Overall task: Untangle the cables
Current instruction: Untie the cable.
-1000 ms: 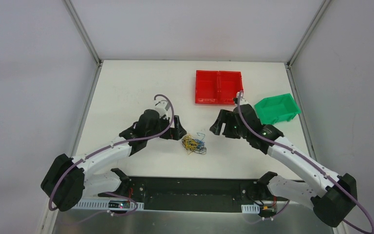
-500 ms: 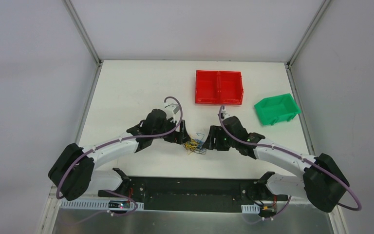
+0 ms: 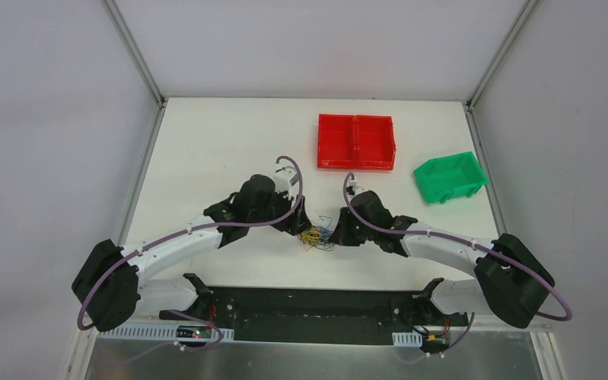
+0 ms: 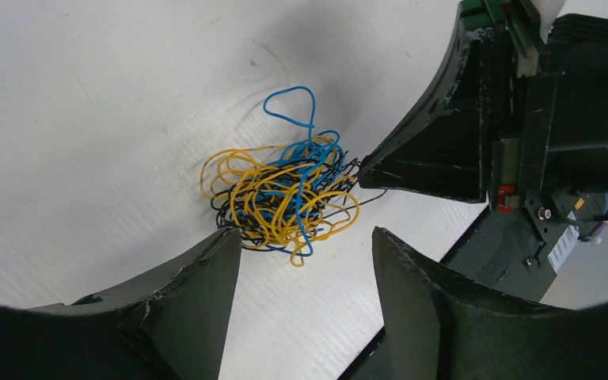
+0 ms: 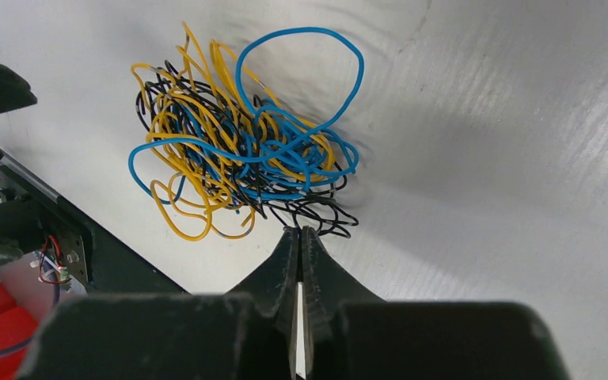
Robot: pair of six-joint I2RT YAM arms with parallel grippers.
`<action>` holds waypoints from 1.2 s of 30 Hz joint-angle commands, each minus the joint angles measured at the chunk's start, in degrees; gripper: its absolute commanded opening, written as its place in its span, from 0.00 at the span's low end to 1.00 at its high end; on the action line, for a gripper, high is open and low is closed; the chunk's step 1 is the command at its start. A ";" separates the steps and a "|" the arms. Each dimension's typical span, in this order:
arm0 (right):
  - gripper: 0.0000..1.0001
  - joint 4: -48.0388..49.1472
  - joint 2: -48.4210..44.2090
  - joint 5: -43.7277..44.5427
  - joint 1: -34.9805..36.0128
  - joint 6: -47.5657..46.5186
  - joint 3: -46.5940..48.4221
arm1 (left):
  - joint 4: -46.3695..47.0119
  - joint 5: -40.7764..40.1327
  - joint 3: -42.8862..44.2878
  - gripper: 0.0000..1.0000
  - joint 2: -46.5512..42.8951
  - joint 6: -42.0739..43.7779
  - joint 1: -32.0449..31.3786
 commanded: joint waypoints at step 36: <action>0.00 2.80 -1.96 1.56 0.33 1.34 -0.31 | -5.63 0.02 9.91 0.00 13.82 0.28 -4.31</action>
